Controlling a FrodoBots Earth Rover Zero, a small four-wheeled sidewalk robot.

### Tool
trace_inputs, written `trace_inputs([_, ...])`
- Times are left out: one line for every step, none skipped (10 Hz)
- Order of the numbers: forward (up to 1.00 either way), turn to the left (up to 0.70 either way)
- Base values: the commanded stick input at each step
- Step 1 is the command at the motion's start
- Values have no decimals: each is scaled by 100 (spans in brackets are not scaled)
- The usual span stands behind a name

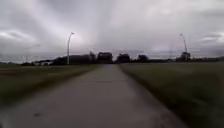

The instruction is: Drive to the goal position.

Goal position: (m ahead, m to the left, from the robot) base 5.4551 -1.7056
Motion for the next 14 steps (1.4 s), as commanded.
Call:
trace_inputs([70, 0])
trace_inputs([70, 0])
trace_inputs([70, 0])
trace_inputs([70, 0])
trace_inputs([70, 0])
trace_inputs([70, 0])
trace_inputs([70, 0])
trace_inputs([70, 0])
trace_inputs([70, 0])
trace_inputs([70, 0])
trace_inputs([70, 0])
trace_inputs([70, 0])
trace_inputs([70, 0])
trace_inputs([70, 0])
